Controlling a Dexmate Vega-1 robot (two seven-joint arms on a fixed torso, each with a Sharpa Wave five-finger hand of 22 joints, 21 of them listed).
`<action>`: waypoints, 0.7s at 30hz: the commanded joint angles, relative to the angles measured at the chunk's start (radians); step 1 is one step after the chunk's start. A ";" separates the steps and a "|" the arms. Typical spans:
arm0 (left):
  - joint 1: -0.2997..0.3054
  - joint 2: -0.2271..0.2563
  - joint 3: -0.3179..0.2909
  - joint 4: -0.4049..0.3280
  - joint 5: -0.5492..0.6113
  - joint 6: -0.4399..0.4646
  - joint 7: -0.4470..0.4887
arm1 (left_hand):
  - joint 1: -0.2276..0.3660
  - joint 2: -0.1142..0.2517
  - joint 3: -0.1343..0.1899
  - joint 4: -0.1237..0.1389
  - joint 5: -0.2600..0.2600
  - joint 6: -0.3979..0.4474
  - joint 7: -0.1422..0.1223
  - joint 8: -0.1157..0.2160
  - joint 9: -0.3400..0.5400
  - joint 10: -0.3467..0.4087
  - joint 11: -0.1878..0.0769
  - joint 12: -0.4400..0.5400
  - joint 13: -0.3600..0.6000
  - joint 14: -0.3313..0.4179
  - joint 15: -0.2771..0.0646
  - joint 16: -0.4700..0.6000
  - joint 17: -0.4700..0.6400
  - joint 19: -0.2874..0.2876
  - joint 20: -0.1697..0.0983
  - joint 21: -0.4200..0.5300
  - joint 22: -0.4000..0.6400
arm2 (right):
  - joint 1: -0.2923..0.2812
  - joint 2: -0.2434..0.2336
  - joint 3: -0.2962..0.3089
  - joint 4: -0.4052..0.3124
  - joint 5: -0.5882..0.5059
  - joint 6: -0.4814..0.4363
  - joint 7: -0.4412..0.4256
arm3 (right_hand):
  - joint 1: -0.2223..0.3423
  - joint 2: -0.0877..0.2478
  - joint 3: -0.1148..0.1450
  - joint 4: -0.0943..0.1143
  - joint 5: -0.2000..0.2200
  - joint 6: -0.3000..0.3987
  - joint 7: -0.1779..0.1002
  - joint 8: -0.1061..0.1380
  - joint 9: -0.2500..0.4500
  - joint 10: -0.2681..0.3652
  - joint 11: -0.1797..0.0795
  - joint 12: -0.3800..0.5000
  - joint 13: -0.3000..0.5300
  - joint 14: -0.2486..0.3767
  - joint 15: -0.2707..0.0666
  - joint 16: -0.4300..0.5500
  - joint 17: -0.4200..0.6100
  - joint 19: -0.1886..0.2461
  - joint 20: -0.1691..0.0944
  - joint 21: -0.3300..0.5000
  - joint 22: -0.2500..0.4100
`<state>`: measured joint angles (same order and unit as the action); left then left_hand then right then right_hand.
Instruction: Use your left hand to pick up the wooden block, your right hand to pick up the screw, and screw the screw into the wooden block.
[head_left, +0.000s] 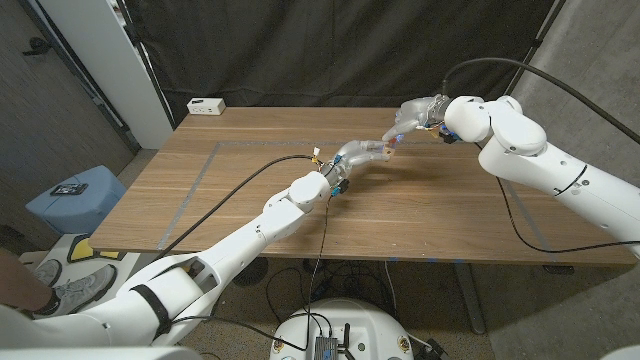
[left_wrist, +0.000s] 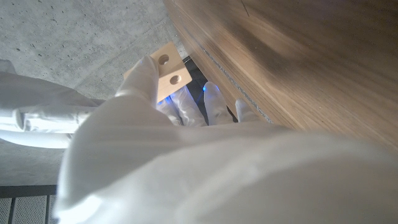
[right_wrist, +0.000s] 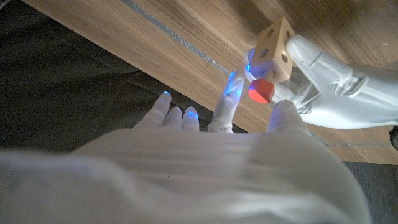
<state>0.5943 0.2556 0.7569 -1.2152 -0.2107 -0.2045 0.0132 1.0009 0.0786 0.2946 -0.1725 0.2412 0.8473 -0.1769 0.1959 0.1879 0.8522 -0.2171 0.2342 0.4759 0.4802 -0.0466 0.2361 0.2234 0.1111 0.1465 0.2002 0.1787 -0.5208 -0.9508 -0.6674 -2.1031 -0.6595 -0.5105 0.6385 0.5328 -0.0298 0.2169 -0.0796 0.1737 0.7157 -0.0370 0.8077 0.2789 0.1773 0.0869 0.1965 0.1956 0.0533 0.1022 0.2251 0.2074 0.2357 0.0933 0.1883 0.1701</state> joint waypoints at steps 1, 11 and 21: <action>0.006 0.006 -0.003 -0.008 -0.004 -0.003 -0.003 | -0.001 0.022 0.026 0.020 0.004 0.008 0.002 0.005 0.005 0.010 -0.003 0.007 0.074 0.008 -0.069 -0.004 0.000 0.001 0.001 0.007 0.005 | 0.011 -0.003 -0.003 -0.010 -0.008 -0.014 0.045 | -0.022 -0.001 -0.009 0.002 0.005 -0.051 0.005 -0.021 -0.005 -0.025 0.004 -0.007 0.002 -0.013 0.018 -0.008 0.002 -0.019 0.006 -0.003 0.002; 0.006 0.006 -0.003 -0.005 -0.006 -0.004 -0.006 | -0.001 0.022 0.028 0.020 0.005 0.009 0.001 0.005 0.005 0.011 -0.003 0.007 0.073 0.008 -0.068 -0.005 0.000 0.001 0.002 0.007 0.005 | 0.011 -0.012 0.012 -0.013 0.019 0.001 0.053 | -0.024 0.005 -0.006 -0.007 0.008 -0.146 0.018 -0.061 -0.017 -0.074 0.013 -0.015 0.003 -0.039 0.034 -0.022 -0.002 -0.041 0.014 -0.004 0.002; 0.003 0.005 -0.004 0.001 -0.007 -0.003 -0.009 | -0.001 0.023 0.029 0.020 0.006 0.008 0.001 0.005 0.005 0.010 -0.003 0.006 0.072 0.009 -0.069 -0.005 0.000 0.002 0.002 0.007 0.005 | 0.020 -0.025 0.040 0.004 0.113 0.052 0.061 | 0.031 0.028 0.027 -0.047 0.018 -0.259 0.048 -0.124 -0.039 -0.152 0.028 -0.019 0.003 -0.084 0.053 -0.036 -0.009 -0.072 0.027 -0.004 0.002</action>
<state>0.5991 0.2610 0.7541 -1.2204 -0.2159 -0.2081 0.0076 1.0008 0.0787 0.2946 -0.1725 0.2411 0.8468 -0.1770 0.1943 0.1888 0.8519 -0.2176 0.2342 0.4760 0.4801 -0.0466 0.2361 0.2234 0.1111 0.1464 0.2002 0.1787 -0.5100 -0.9632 -0.6502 -2.1126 -0.6219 -0.5019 0.6881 0.5391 -0.0037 0.2367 -0.1136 0.1832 0.4775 0.0053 0.6958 0.2427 0.0467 0.1072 0.1807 0.1956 -0.0169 0.1501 0.1919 0.1976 0.1692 0.1167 0.1844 0.1699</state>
